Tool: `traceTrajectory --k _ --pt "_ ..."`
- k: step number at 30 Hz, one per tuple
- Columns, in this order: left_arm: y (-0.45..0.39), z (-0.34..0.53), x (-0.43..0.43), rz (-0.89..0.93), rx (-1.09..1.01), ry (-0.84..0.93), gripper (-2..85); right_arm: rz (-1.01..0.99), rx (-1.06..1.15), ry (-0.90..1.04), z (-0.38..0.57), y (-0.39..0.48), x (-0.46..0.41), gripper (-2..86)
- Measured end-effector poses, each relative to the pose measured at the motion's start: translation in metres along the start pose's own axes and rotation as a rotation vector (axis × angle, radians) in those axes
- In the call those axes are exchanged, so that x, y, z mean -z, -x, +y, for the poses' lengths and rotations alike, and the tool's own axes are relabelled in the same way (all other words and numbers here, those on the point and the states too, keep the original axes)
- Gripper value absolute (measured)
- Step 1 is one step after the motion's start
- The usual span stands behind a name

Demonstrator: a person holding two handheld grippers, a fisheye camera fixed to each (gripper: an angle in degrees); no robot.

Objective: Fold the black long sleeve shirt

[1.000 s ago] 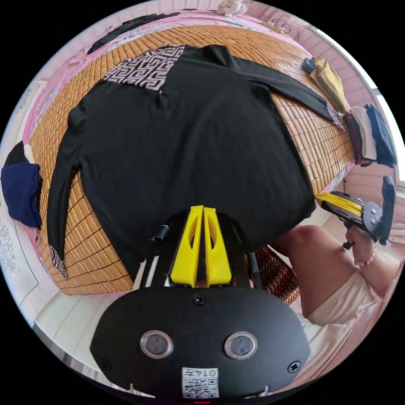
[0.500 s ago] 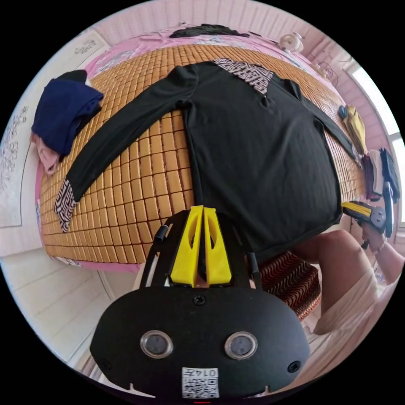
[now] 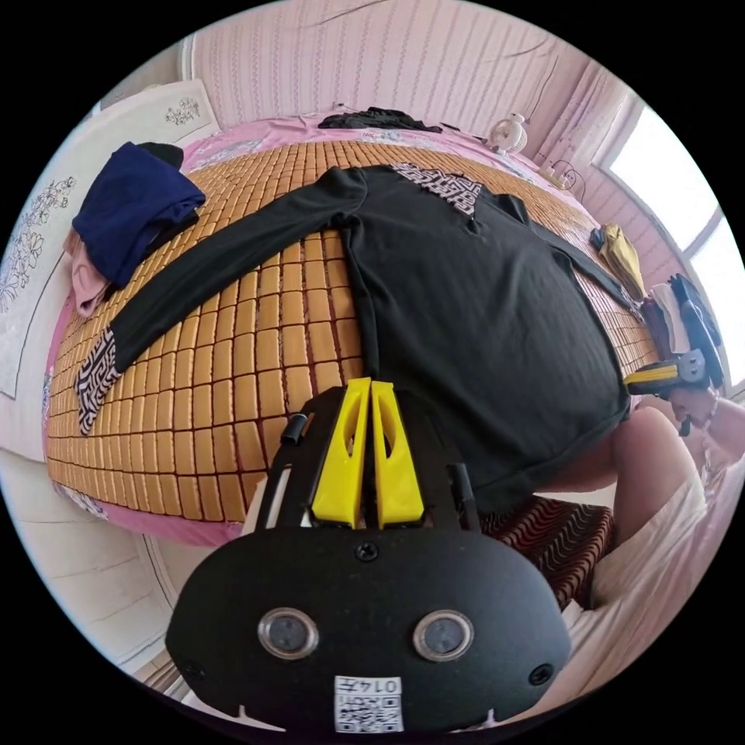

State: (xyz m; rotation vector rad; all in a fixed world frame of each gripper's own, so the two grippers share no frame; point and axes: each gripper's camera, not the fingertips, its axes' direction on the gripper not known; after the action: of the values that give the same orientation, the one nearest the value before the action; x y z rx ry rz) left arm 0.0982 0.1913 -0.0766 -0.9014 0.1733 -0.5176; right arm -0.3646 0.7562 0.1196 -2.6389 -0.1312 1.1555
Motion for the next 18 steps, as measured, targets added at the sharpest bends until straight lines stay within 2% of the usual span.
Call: traceTrajectory --k 4,10,13,18 --pt "0.012 0.046 0.013 -0.011 0.009 -0.059 -1.0 -0.100 -0.120 -0.098 0.023 -0.005 -0.001 -0.9" --pt "0.054 0.116 0.044 0.065 0.143 -0.097 -1.0 0.024 -0.170 -0.154 0.061 0.014 0.002 -0.8" --pt "0.083 0.150 0.087 0.079 0.211 -0.259 -1.0 0.043 -0.143 -0.232 0.074 0.033 0.018 -0.1" --pt "0.168 0.193 0.154 -0.085 0.403 -0.520 -0.7 0.040 -0.054 -0.323 0.071 0.075 0.042 5.2"
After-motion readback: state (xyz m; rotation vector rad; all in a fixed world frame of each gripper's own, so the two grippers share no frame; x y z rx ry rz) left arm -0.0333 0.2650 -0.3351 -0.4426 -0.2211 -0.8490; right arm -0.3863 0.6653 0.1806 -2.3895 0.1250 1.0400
